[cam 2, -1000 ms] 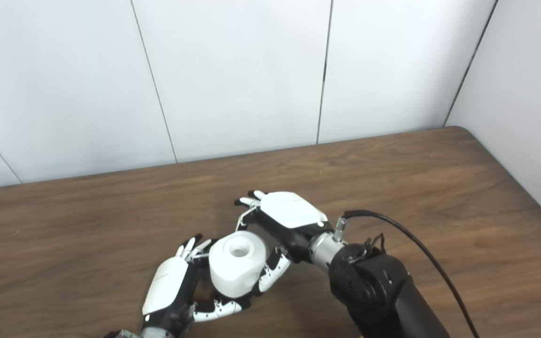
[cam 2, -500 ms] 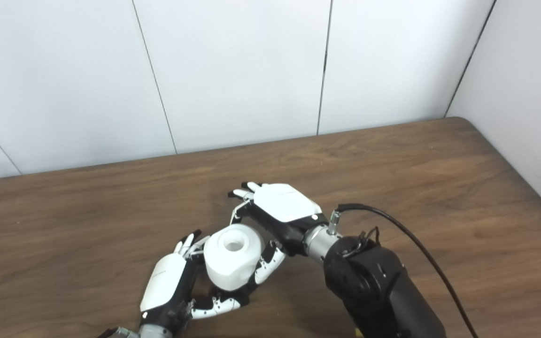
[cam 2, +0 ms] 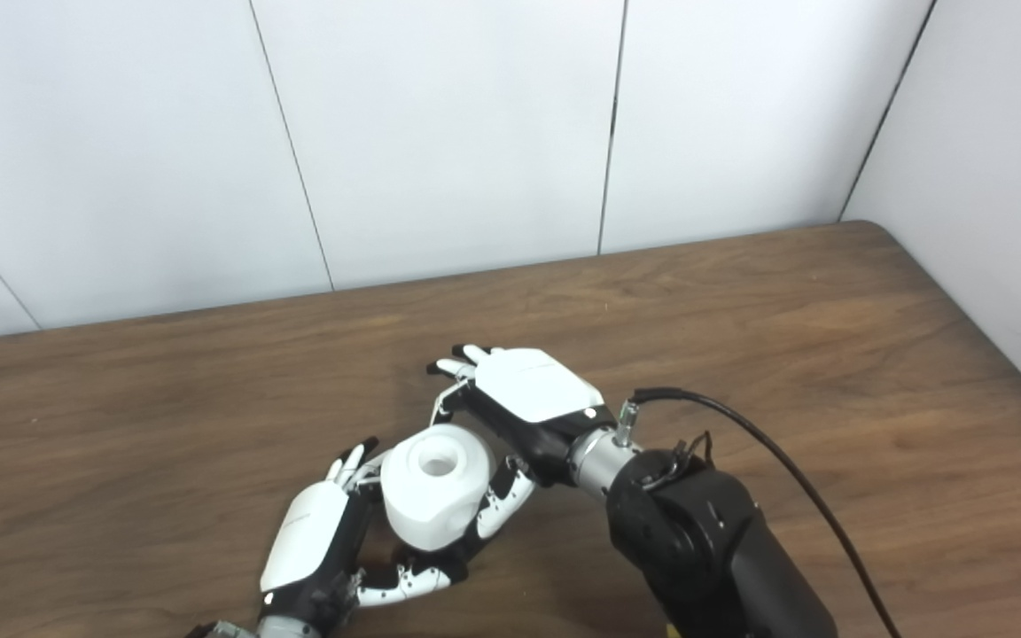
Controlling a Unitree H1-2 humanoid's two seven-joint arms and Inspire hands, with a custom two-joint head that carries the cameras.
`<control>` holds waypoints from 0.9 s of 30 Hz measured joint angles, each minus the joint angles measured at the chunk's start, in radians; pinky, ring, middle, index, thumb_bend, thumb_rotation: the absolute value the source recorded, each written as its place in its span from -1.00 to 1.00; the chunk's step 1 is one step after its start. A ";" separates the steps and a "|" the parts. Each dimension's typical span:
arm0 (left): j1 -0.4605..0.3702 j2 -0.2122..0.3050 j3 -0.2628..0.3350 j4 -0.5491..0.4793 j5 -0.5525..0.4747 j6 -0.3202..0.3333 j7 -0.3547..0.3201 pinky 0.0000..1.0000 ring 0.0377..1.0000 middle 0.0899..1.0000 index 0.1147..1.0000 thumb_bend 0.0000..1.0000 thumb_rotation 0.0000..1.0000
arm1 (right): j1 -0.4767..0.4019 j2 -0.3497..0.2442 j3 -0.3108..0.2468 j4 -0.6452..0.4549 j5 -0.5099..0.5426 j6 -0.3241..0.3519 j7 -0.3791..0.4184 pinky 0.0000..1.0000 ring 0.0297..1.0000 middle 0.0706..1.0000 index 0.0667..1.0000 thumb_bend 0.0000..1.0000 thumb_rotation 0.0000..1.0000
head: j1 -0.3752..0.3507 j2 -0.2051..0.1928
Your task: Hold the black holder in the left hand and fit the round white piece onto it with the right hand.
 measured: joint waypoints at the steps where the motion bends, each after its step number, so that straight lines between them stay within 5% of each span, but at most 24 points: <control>1: 0.000 0.000 0.000 0.000 0.000 0.000 0.000 1.00 1.00 0.76 -0.18 0.04 -0.91 | 0.001 0.000 0.000 -0.001 -0.001 0.000 0.000 0.99 1.00 0.86 -0.12 0.03 -0.75 | -0.002 0.000; 27: 0.004 0.000 0.002 -0.008 -0.002 -0.001 -0.011 1.00 1.00 0.75 -0.18 0.04 -0.91 | 0.020 -0.033 -0.017 -0.051 -0.023 0.010 0.125 1.00 1.00 0.85 -0.12 0.04 -0.75 | -0.020 0.015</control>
